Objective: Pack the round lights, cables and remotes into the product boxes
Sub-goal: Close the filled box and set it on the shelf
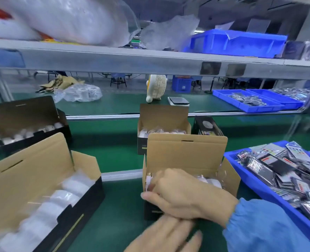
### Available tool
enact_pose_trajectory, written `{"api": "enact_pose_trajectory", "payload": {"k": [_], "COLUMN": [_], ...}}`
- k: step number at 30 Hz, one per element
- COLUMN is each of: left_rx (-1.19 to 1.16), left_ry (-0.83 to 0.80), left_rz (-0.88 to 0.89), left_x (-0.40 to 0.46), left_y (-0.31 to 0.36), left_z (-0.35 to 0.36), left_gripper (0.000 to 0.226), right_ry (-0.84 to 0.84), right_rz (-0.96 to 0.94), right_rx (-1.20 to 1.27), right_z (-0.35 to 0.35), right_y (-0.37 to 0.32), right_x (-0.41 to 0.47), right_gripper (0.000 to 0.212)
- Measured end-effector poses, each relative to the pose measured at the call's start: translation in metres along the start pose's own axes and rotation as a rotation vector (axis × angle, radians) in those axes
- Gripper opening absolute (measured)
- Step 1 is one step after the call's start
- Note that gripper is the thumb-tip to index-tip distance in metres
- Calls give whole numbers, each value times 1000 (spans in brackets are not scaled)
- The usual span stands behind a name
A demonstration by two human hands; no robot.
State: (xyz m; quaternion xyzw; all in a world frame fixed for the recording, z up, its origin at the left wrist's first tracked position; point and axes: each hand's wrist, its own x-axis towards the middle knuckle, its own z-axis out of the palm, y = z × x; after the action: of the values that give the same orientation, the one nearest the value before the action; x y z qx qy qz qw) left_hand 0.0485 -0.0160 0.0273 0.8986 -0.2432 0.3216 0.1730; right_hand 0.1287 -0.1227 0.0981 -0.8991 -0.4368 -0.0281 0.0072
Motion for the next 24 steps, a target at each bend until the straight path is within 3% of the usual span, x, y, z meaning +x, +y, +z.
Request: {"api": "enact_pose_trajectory", "payload": {"k": [1, 3, 5, 6, 7, 8, 10, 12, 14, 17, 19, 20, 23, 24], "left_rx": [-165, -375, -581, -758, -946, -1109, -1253, -1228, -1184, -964, -865, -846, -854, -887], "left_ry": [160, 425, 510, 449, 277, 50, -250, -274, -219, -97, -130, -140, -45, -24], "left_rz": [8, -87, -320, -533, -705, -803, -781, -699, -569, -350, -238, -222, -283, -299], "left_x": [-4, -11, -1, 11, 22, 33, 42, 49, 50, 39, 26, 21, 15, 15], "left_y": [-2, -18, -52, -65, -76, -81, -84, -82, -86, -90, -85, -83, -73, -68], "left_z": [-10, -26, -33, -31, -24, -13, 11, 22, 22, 13, 10, 11, 17, 19], "left_gripper": [24, 24, 27, 28, 30, 33, 34, 37, 49, 36, 42, 44, 34, 30], "right_ry": [-15, 68, 590, 913, 1123, 1179, 887, 641, 633, 744, 728, 688, 579, 577], "right_rz": [-65, -99, 109, 274, 460, 627, 755, 657, 556, 477, 353, 326, 325, 326], "right_rx": [-4, 192, 436, 540, 672, 889, 1375, 1541, 1447, 1237, 974, 935, 1044, 1080], "right_z": [2, -1, -3, -1, 4, 11, 34, 52, 64, 75, 84, 87, 85, 82], "right_y": [1, 10, 35, 48, 63, 73, 86, 83, 79, 85, 84, 82, 82, 80], "right_x": [-5, -29, -69, -93, -115, -130, -134, -123, -118, -121, -127, -128, -131, -130], "right_gripper": [48, 33, 21, 21, 24, 31, 54, 65, 64, 44, 31, 35, 77, 81]}}
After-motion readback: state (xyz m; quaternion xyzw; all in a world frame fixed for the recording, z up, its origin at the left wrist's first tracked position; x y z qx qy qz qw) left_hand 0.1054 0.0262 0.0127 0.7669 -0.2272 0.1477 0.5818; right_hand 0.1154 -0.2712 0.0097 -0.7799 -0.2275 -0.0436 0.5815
